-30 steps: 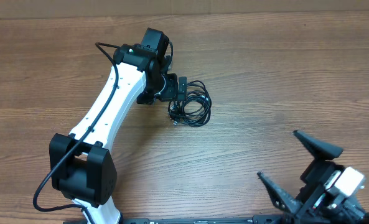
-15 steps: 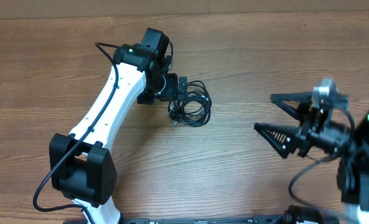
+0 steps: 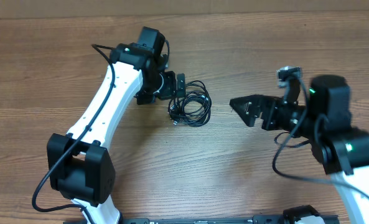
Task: Untangle cables
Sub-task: 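Move the right gripper toward the cable coil beside the left gripper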
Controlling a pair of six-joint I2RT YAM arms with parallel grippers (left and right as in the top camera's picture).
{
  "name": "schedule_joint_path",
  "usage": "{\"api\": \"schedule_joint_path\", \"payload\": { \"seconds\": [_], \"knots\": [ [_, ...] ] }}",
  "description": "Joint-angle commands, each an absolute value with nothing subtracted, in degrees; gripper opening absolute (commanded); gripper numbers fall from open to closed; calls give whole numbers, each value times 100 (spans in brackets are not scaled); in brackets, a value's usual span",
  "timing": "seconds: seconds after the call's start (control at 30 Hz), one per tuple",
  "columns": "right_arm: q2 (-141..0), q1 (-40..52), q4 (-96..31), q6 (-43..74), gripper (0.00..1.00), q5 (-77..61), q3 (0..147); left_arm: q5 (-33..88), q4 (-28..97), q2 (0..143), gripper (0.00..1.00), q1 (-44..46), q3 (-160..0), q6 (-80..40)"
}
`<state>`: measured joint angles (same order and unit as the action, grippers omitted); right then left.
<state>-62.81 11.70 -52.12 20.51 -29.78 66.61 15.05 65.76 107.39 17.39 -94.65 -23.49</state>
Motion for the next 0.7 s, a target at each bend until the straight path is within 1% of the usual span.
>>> {"api": "schedule_joint_path", "payload": {
  "seconds": [0.0, 0.1, 0.2, 0.33, 0.4, 0.43, 0.5, 0.57, 0.63, 0.67],
  "knots": [
    [-7223, 1614, -5813, 2252, 99, -1890, 7513, 1197, 6567, 10763, 100, 1559, -9564, -2488],
    [-7881, 1859, -5966, 2248, 100, -2115, 7900, 998, 6663, 10763, 100, 1540, -9564, -2392],
    [-8401, 2014, -5572, 2252, 100, -2617, 7955, 519, 6967, 10763, 100, 1505, -9564, -2569],
    [-9039, 2084, -5234, 2255, 100, -2530, 7946, 484, 7094, 10763, 99, 1221, -9557, -2788],
    [-9330, 2084, -5162, 2283, 89, -2578, 7946, 486, 7146, 10763, 100, 1046, -9557, -2786],
    [-9456, 2084, -5120, 2318, 80, -2578, 7946, 486, 7196, 10763, 99, 950, -9557, -2786],
    [-9712, 2084, -4958, 2519, 68, -2576, 7946, 454, 7218, 10763, 100, 801, -9557, -2788],
    [-9907, 2084, -4748, 2884, 67, -2576, 7946, 449, 7218, 10763, 99, 718, -9557, -2790],
    [-10068, 2084, -4521, 3236, 63, -2576, 7946, 443, 7218, 10763, 100, 663, -9557, -2788],
    [-10143, 2091, -4421, 3363, 62, -2561, 7946, 440, 7214, 10763, 99, 659, -9557, -2788]
  ]
}}
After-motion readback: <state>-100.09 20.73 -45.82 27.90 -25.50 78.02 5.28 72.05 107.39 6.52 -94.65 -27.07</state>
